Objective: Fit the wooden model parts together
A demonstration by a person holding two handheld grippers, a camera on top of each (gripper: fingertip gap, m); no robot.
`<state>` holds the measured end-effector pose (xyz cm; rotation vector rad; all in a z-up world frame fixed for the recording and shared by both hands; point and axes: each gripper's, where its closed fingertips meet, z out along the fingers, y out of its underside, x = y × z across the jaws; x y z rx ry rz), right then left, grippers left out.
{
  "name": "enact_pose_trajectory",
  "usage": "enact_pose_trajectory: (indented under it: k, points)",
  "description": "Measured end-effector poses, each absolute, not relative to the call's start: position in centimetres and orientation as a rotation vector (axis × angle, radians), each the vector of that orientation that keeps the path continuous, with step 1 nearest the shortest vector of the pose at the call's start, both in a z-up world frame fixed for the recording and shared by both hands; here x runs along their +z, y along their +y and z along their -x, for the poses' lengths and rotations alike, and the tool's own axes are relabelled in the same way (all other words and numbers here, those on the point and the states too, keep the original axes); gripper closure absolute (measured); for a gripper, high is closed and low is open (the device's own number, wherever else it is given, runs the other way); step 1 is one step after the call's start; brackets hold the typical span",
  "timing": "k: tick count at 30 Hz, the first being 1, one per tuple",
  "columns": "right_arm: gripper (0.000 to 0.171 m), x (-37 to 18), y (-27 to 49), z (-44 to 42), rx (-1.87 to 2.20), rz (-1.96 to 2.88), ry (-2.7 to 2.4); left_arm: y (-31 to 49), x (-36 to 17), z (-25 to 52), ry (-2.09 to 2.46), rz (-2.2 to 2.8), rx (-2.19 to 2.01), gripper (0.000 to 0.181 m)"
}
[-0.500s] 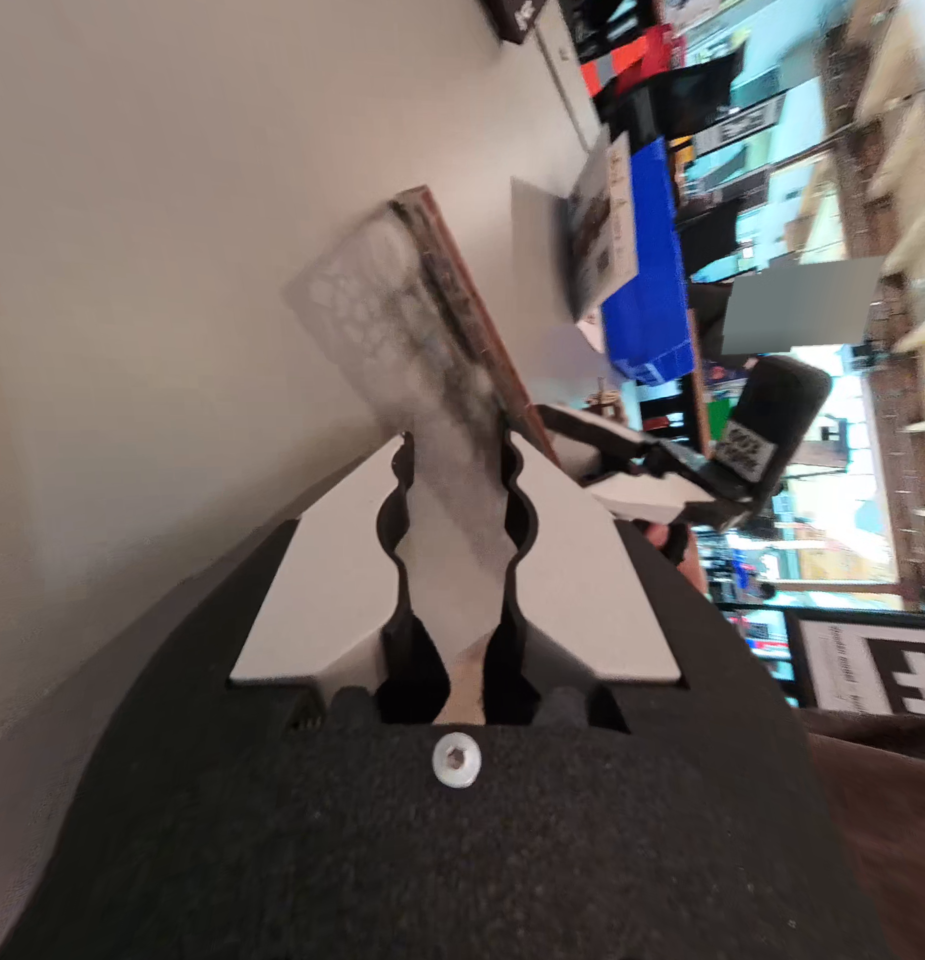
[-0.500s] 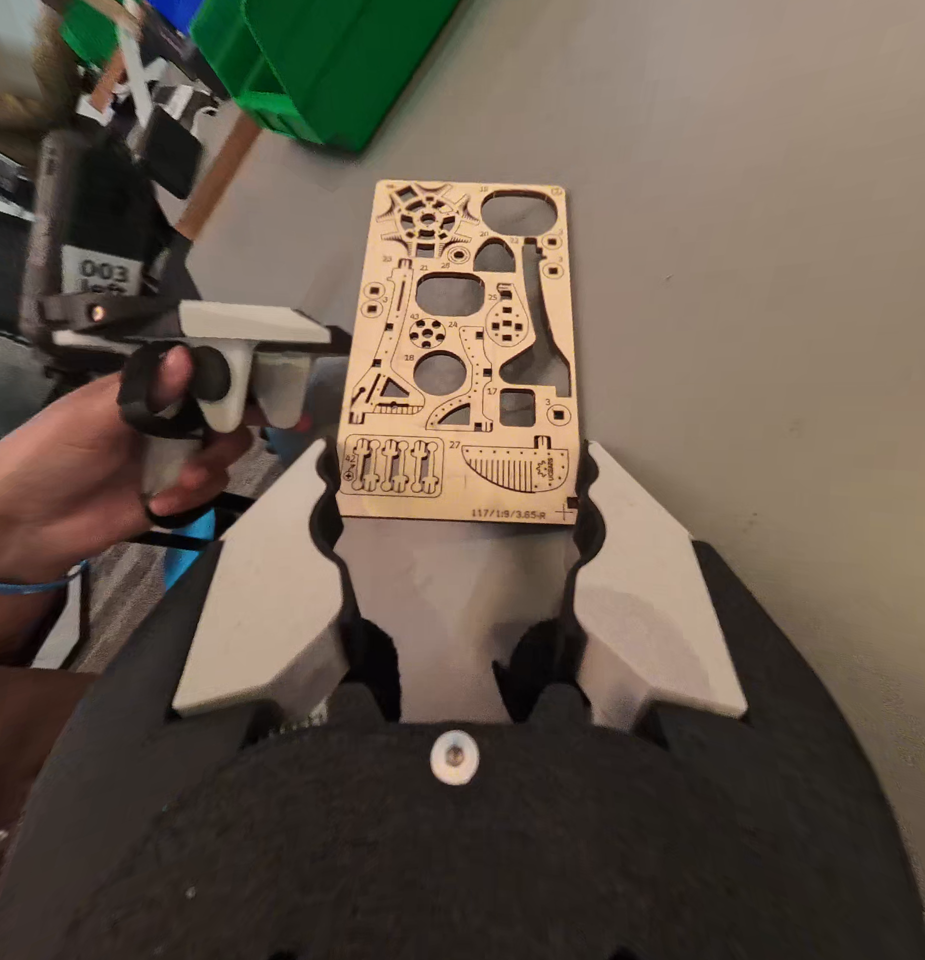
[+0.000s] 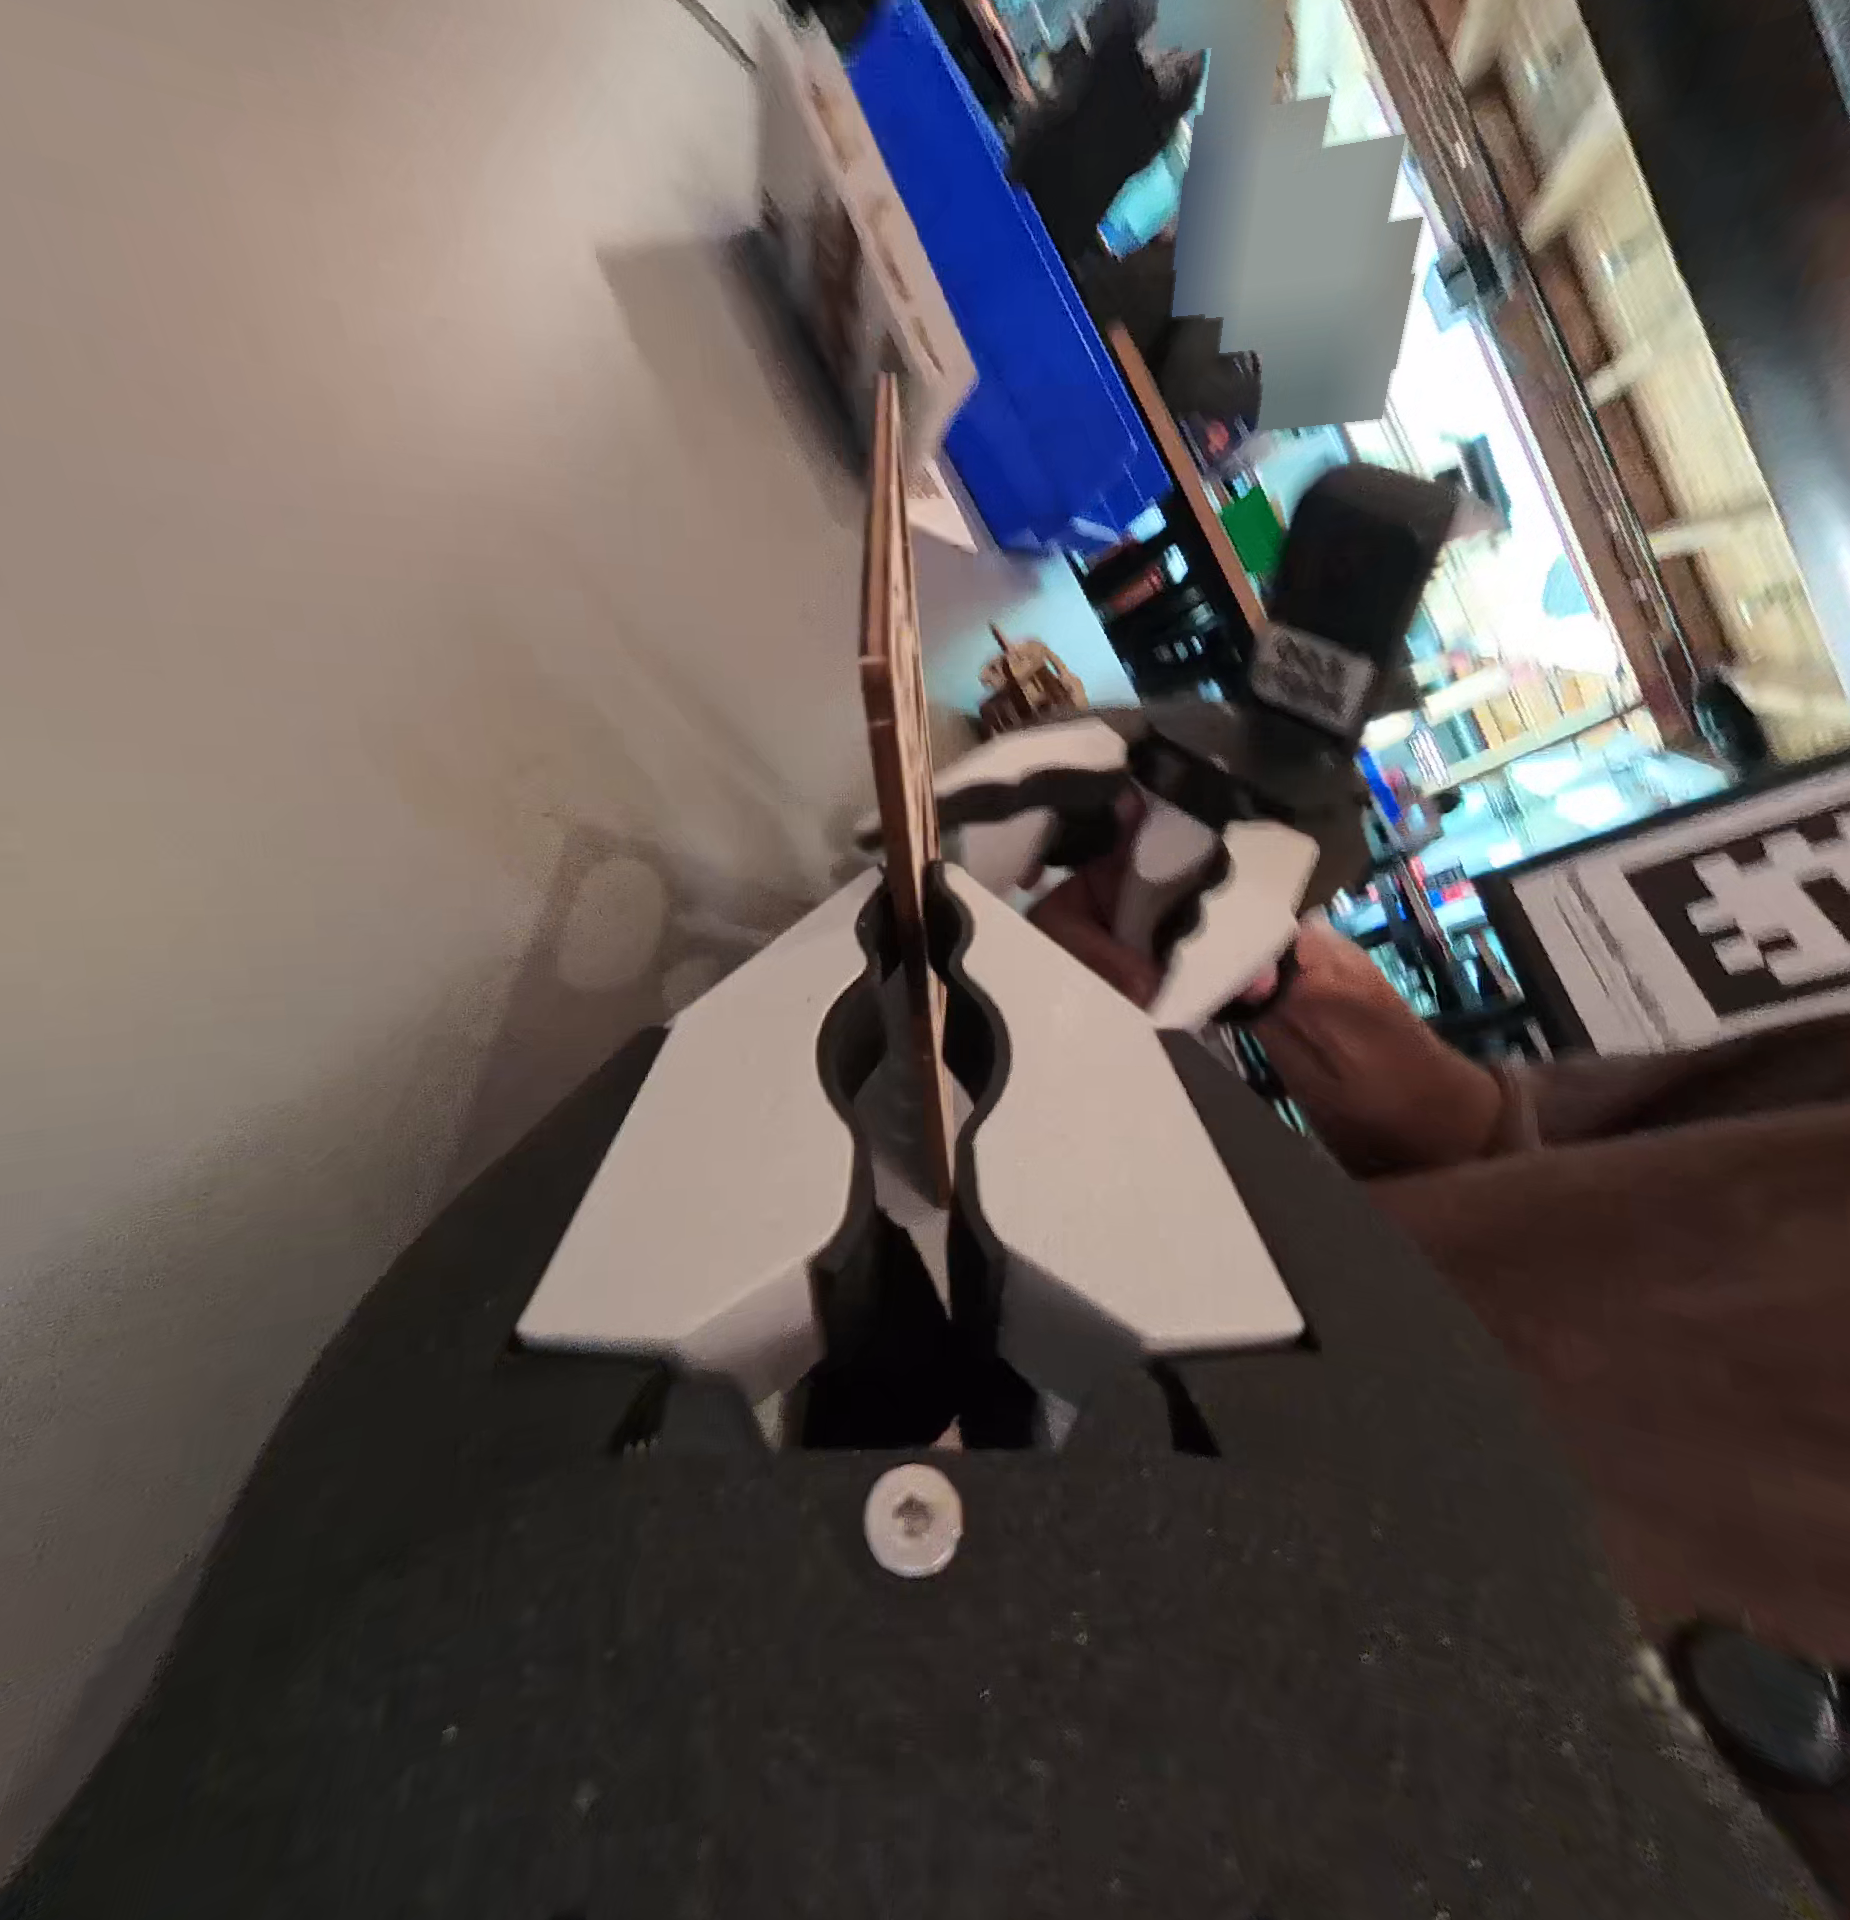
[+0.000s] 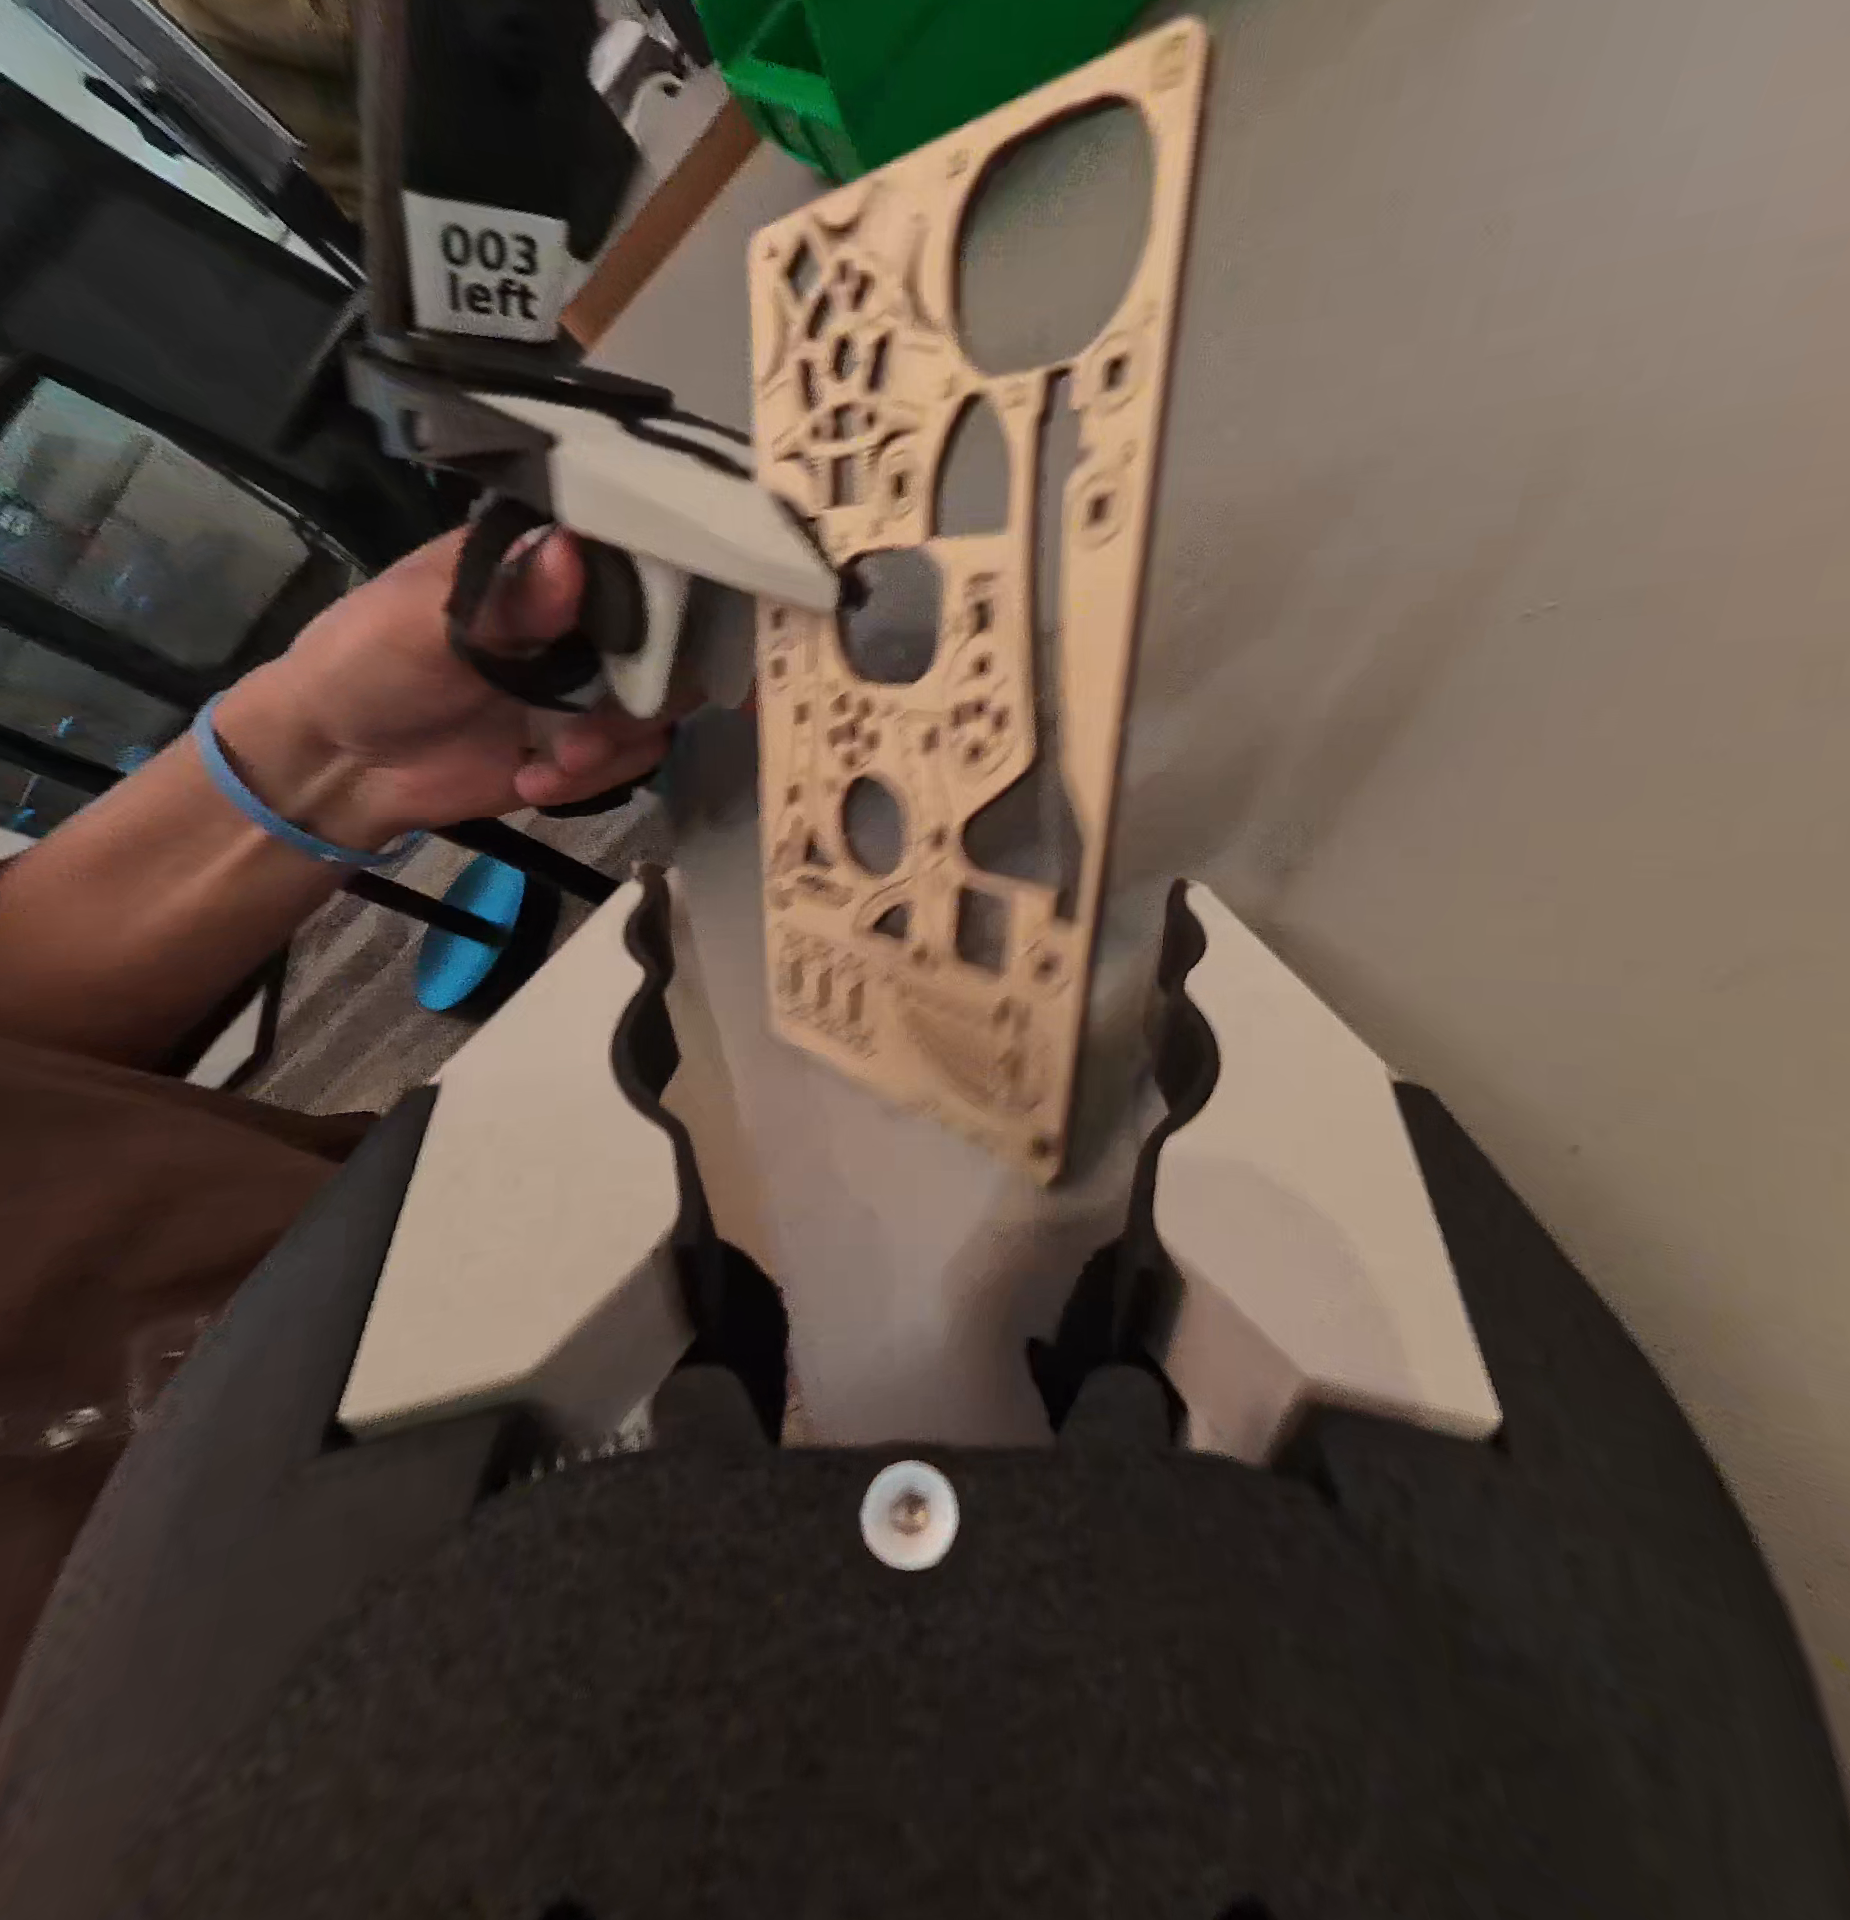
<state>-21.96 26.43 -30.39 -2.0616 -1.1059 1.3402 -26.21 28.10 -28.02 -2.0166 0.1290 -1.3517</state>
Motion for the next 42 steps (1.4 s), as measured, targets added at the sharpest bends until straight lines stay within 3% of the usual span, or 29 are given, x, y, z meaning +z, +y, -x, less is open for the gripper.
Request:
enact_pose_trajectory:
  k: [10, 24, 34, 42]
  points:
    - [0.118, -32.2, 25.6, 23.2, 1.331, 2.102, -1.299, 27.6, -27.7, 23.9, 0.299, 1.956, -1.408, 0.18]
    - [0.119, -33.2, 26.8, 23.3, 1.007, 2.051, -1.342, 27.8, -28.2, 24.4, 0.234, 1.982, -1.404, 0.18]
    - [0.117, -32.1, 26.4, 23.4, 1.321, 2.115, -1.234, 27.5, -28.1, 23.9, 0.281, 1.976, -1.43, 0.18]
    - [0.118, -32.3, 26.5, 23.1, 1.259, 2.089, -1.27, 28.0, -28.1, 25.1, 0.226, 1.978, -1.403, 0.173]
